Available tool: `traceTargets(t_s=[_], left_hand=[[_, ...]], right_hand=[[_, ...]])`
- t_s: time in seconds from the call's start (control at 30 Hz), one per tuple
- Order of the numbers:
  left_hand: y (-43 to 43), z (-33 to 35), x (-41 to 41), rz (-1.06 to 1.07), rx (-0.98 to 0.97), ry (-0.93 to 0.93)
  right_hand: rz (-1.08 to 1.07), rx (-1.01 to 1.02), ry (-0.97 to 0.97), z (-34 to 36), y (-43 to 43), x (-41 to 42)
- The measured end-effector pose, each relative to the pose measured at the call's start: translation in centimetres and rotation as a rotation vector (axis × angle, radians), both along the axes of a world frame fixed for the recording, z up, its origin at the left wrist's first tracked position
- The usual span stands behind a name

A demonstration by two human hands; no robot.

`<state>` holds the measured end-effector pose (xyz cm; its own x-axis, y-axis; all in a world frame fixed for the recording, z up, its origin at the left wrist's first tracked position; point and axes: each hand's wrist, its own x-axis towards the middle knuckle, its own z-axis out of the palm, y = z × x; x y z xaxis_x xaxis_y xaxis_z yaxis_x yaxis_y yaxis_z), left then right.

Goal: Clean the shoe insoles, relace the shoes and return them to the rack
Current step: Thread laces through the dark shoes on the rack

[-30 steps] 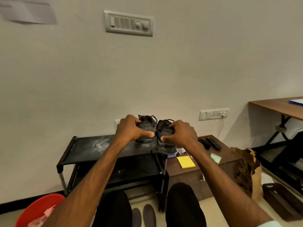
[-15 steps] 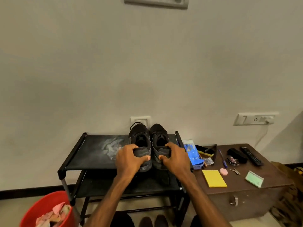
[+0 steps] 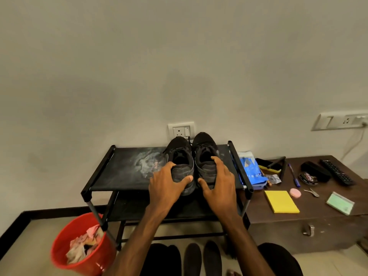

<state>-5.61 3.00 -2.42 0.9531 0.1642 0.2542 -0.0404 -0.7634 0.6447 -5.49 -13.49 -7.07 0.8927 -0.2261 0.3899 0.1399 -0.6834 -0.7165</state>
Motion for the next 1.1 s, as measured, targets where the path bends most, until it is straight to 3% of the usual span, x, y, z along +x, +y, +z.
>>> traceTargets(t_s=[0.47, 0.73, 0.97, 1.03, 1.1], left_hand=[[-2.1, 0.1, -0.8, 0.044, 0.004, 0.022], [-3.9, -1.9, -0.4, 0.048, -0.012, -0.078], [-6.6, -1.3, 1.1, -0.003, -0.120, -0.432], [-6.8, 0.0, 2.3, -0.033, -0.138, -0.392], [-6.5, 1.5, 3.9, -0.048, -0.092, -0.229]], right_hand=[[0.078, 0.137, -0.077, -1.0, -1.0, 0.5], [0.024, 0.119, -0.043, -0.8, -1.5, 0.3], [0.094, 0.170, 0.008, -0.3, -2.6, 0.6], [0.195, 0.255, 0.091, 0.3, -3.5, 1.2], [0.247, 0.433, 0.178, 1.3, -4.5, 2.2]])
